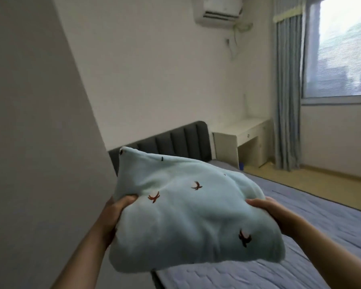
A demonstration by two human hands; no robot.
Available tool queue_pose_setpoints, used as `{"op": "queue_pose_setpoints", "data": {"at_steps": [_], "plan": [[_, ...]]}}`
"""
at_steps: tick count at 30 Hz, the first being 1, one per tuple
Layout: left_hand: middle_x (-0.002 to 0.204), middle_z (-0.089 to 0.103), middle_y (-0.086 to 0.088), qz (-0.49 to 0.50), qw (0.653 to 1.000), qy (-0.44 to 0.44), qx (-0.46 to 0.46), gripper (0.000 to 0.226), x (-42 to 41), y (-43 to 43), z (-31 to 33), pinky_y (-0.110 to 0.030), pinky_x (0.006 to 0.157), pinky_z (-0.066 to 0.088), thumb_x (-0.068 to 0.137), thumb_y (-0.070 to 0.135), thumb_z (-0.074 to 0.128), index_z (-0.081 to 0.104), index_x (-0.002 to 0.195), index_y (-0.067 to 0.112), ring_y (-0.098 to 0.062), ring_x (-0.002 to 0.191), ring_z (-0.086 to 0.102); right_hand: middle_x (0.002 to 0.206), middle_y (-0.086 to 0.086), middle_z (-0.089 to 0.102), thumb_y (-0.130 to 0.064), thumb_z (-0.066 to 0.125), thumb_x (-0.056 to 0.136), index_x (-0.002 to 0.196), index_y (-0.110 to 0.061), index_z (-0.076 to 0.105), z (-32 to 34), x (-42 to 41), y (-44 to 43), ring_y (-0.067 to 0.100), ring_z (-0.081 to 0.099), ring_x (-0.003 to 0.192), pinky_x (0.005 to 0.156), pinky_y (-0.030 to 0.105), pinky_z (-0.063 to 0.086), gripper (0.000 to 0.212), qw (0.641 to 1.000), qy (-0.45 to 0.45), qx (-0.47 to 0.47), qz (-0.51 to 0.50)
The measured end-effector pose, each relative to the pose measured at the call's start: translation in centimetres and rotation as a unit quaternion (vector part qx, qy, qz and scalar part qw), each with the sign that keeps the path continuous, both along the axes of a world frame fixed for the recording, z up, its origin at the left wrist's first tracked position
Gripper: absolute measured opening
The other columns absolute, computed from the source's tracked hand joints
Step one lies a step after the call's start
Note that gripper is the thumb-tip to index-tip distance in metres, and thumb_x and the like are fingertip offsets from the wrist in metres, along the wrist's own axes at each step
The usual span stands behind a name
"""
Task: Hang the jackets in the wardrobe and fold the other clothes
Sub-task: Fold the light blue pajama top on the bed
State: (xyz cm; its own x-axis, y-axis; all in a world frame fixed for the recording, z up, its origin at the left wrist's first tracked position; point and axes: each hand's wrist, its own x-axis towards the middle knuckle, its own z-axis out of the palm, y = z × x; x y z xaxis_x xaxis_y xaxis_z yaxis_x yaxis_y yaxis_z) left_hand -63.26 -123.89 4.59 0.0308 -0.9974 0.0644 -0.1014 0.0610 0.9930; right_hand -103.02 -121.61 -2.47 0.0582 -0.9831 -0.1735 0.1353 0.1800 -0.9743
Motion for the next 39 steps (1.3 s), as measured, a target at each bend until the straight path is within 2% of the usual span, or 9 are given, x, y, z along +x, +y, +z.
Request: {"op": "queue_pose_setpoints", "data": {"at_steps": [4, 12, 17, 21, 26, 28, 31, 35, 39], "plan": [[0.095, 0.072, -0.017, 0.124, 0.992, 0.019, -0.028, 0.026, 7.4, 9.9, 3.2, -0.035, 0.068, 0.054, 0.079, 0.012, 0.06, 0.069, 0.102, 0.004, -0.033, 0.085, 0.07, 0.094, 0.012, 0.074, -0.016, 0.065, 0.079, 0.117, -0.014, 0.055, 2.5, 8.5, -0.8, 0.03, 0.071, 0.085, 0.059, 0.033, 0.058, 0.039, 0.991, -0.05, -0.048, 0.115], [0.098, 0.071, -0.019, 0.387, 0.92, 0.015, -0.057, 0.052, 20.4, 35.4, 7.2, -0.036, 0.073, 0.053, 0.061, 0.023, 0.068, 0.066, 0.109, 0.003, -0.035, 0.089, 0.069, 0.103, 0.024, 0.069, -0.008, 0.062, 0.075, 0.119, -0.004, 0.058, 5.6, 32.2, 5.0, 0.039, 0.069, 0.09, 0.06, 0.039, 0.058, 0.045, 0.915, -0.101, -0.07, 0.385], [0.096, 0.073, -0.014, 0.551, 0.831, 0.025, -0.076, 0.055, 24.6, 56.3, 7.3, -0.033, 0.068, 0.054, 0.055, 0.024, 0.073, 0.067, 0.108, 0.01, -0.029, 0.085, 0.071, 0.102, 0.022, 0.071, -0.015, 0.068, 0.069, 0.112, -0.005, 0.066, 8.4, 47.9, 16.9, 0.036, 0.07, 0.09, 0.074, 0.043, 0.053, 0.044, 0.821, -0.076, -0.07, 0.561], [0.09, 0.074, -0.013, 0.688, 0.718, 0.032, -0.099, 0.065, 25.6, 74.1, 6.9, -0.037, 0.074, 0.053, 0.04, 0.024, 0.077, 0.066, 0.103, 0.011, -0.033, 0.085, 0.069, 0.106, 0.024, 0.069, -0.015, 0.071, 0.069, 0.112, -0.005, 0.067, 9.8, 59.7, 31.1, 0.04, 0.068, 0.094, 0.082, 0.046, 0.049, 0.045, 0.723, -0.075, -0.052, 0.684], [0.097, 0.069, -0.019, 0.782, 0.611, 0.034, -0.121, 0.054, 26.0, 93.4, 7.9, -0.041, 0.075, 0.051, 0.056, 0.018, 0.071, 0.06, 0.108, 0.008, -0.038, 0.093, 0.062, 0.115, 0.017, 0.068, -0.006, 0.075, 0.071, 0.127, -0.014, 0.054, 10.6, 71.5, 52.0, 0.035, 0.066, 0.103, 0.08, 0.044, 0.054, 0.061, 0.584, -0.109, -0.068, 0.802], [0.106, 0.064, -0.025, 0.808, 0.576, 0.023, -0.118, 0.057, 26.8, 98.7, 9.0, -0.046, 0.084, 0.05, 0.063, 0.013, 0.071, 0.057, 0.117, 0.002, -0.043, 0.098, 0.06, 0.108, 0.017, 0.07, -0.01, 0.075, 0.061, 0.124, -0.013, 0.055, 11.6, 74.8, 58.5, 0.034, 0.069, 0.094, 0.065, 0.037, 0.058, 0.066, 0.569, -0.107, -0.079, 0.812], [0.099, 0.064, -0.024, 0.83, 0.545, 0.004, -0.119, 0.041, 29.3, 104.9, 11.1, -0.038, 0.072, 0.049, 0.079, 0.005, 0.062, 0.056, 0.119, -0.002, -0.038, 0.086, 0.06, 0.104, 0.018, 0.071, -0.014, 0.074, 0.055, 0.123, -0.012, 0.054, 13.5, 79.8, 65.7, 0.036, 0.07, 0.09, 0.063, 0.037, 0.057, 0.072, 0.541, -0.107, -0.084, 0.83], [0.092, 0.066, -0.018, 0.842, 0.523, -0.022, -0.13, 0.056, 34.4, 109.6, 12.9, -0.034, 0.064, 0.05, 0.053, 0.008, 0.059, 0.059, 0.109, 0.008, -0.035, 0.08, 0.062, 0.106, 0.016, 0.068, 0.001, 0.075, 0.066, 0.13, -0.014, 0.048, 15.2, 87.9, 72.1, 0.034, 0.067, 0.091, 0.063, 0.036, 0.055, 0.071, 0.53, -0.13, -0.119, 0.829], [0.087, 0.069, -0.016, 0.857, 0.495, -0.044, -0.135, 0.053, 41.4, 112.9, 14.2, -0.037, 0.065, 0.053, 0.049, 0.011, 0.055, 0.062, 0.102, 0.012, -0.035, 0.081, 0.064, 0.124, 0.016, 0.057, 0.011, 0.059, 0.08, 0.139, -0.02, 0.039, 16.1, 97.2, 77.3, 0.036, 0.058, 0.107, 0.084, 0.048, 0.05, 0.069, 0.535, -0.161, -0.154, 0.815]]}}
